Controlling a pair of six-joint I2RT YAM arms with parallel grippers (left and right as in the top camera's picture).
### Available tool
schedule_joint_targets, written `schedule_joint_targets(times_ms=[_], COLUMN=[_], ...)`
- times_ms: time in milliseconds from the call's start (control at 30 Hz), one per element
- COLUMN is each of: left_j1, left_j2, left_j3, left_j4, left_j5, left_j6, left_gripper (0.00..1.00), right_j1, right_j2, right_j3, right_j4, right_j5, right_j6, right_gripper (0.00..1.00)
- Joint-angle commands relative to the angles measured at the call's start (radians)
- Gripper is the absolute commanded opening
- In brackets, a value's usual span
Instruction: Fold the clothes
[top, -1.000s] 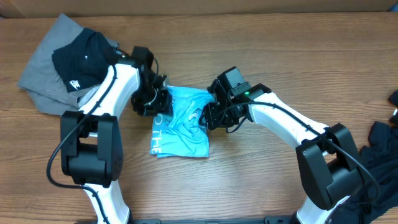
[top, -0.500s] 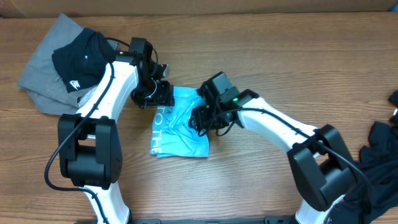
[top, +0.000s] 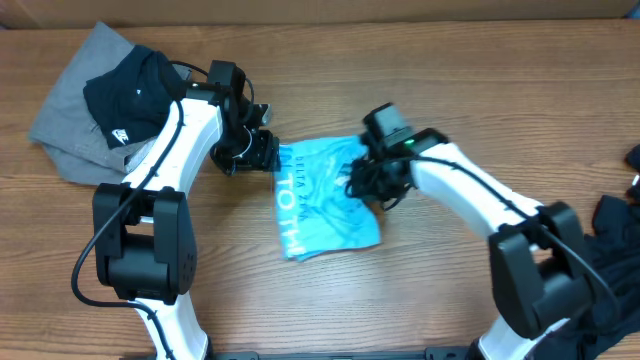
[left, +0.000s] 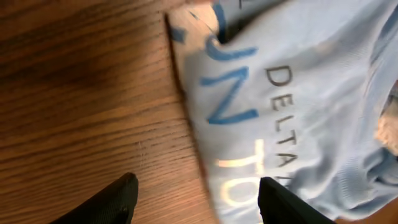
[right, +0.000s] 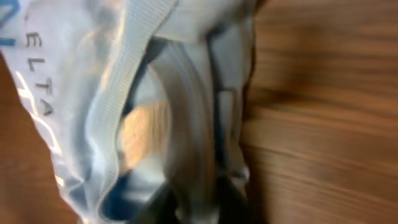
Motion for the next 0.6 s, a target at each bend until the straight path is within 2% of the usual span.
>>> schedule_joint_targets(times_ms=[0, 267, 400, 567], left_j1=[-0.006, -0.010, -0.023, -0.055], left_j2=[-0.027, -0.026, -0.024, -0.020], left_j3=[0.015, 0.009, -0.030, -0.113], left_j4=[0.010, 0.060, 0.157, 0.288], left_j5=[-0.004, 0.022, 0.023, 0.031], left_j6=[0.016, 0.024, 0.028, 0.028], left_gripper=[0.65, 0.68, 0.71, 0.72], right_j1=[-0.006, -0.015, -0.015, -0.027], right_j2=[-0.038, -0.038, -0.038, -0.038], right_j3=[0.027, 0.027, 0.024, 0.024], right_j4=[-0.039, -0.054, -0.057, -0.111], right_j5=[0.022, 0.070, 0.075, 0.310], right_j6=[-0.010, -0.066, -0.097, 0.058], right_gripper=[0.29, 0.34, 0.04, 0.04])
